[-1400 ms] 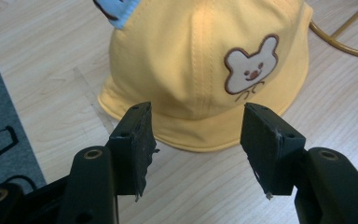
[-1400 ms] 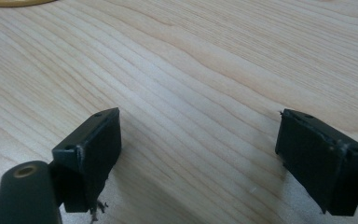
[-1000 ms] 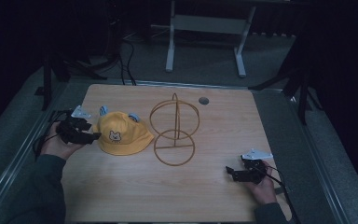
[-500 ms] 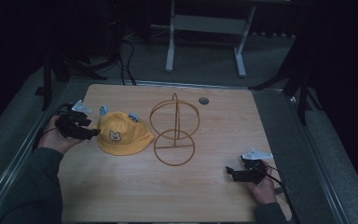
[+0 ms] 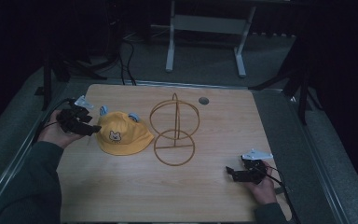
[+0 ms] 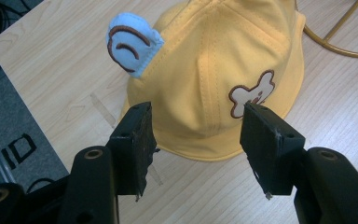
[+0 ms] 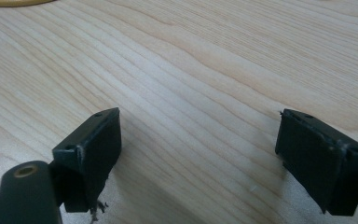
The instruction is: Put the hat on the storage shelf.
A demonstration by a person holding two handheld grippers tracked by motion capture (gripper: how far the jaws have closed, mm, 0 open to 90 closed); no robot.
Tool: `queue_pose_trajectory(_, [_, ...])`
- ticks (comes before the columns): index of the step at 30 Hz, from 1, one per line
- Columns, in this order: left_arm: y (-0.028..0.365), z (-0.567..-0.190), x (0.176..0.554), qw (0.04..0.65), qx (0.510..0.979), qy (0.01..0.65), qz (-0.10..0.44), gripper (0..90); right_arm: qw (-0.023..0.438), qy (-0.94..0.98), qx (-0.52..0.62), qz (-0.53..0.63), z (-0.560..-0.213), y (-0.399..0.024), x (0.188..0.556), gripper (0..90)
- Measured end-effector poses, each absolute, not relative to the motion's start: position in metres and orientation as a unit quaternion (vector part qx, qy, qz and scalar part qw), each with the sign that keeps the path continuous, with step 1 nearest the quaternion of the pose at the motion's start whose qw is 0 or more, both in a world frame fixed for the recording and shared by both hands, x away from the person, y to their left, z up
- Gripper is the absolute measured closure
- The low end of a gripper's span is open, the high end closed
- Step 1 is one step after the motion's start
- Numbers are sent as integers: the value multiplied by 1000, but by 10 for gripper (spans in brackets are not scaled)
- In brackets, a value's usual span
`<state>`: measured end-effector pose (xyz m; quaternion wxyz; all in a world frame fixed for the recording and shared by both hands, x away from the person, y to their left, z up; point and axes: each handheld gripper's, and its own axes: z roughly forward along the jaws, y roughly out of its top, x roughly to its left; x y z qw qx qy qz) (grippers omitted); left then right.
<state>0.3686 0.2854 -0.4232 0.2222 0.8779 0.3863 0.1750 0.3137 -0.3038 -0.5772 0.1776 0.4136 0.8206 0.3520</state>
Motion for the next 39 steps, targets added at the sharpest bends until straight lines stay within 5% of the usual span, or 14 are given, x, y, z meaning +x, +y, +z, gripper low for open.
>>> queue_pose_trajectory(39, [257, -403, 403, 193, 898, 362, 159, 435, 177, 820, 414, 352, -577, -304, 314, 142])
